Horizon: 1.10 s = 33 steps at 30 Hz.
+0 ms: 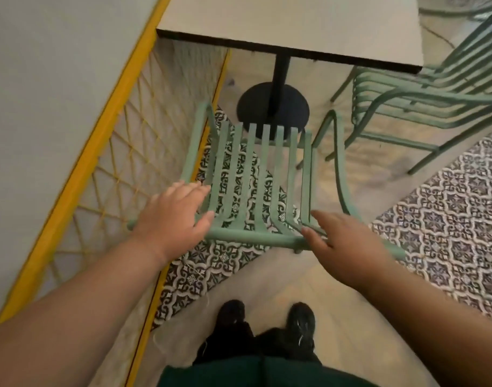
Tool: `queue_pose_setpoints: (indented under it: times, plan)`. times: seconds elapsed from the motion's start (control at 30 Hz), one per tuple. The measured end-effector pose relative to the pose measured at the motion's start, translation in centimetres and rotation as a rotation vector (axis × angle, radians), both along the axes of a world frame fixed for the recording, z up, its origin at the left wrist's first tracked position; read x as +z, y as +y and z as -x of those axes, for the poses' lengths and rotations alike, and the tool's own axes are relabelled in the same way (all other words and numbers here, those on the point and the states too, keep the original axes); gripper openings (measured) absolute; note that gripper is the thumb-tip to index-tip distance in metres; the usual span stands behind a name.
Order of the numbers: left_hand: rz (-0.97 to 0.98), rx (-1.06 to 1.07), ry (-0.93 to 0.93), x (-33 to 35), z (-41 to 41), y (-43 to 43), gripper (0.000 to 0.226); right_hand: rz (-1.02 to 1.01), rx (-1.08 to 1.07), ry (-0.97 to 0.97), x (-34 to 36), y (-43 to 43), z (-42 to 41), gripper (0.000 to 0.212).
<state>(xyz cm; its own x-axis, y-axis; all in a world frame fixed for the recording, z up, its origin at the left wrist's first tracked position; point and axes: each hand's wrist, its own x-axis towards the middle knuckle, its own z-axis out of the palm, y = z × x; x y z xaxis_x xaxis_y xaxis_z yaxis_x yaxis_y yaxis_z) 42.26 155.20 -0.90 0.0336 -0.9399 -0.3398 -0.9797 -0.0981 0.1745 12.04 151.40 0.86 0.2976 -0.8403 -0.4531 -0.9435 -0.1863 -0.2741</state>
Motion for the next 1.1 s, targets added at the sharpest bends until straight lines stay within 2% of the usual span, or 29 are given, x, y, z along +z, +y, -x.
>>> queue_pose_setpoints:
  times: [0.17,0.33,0.6,1.1]
  plan:
    - [0.015,-0.047,-0.016,-2.0,0.1,0.1,0.062,0.071,0.007,0.06,-2.1,0.4,0.3,0.054]
    - [0.018,-0.032,-0.079,-3.5,-0.6,0.4,0.063,0.104,0.038,0.131,-4.0,0.3,0.9,0.067]
    - [0.116,0.034,-0.135,-4.4,-0.4,0.4,0.052,0.151,0.041,0.186,-5.1,-0.3,-0.1,0.064]
    - [0.167,0.041,-0.151,-5.0,-2.9,-4.2,0.049,0.214,0.025,0.153,-5.5,-4.2,-2.6,0.059]
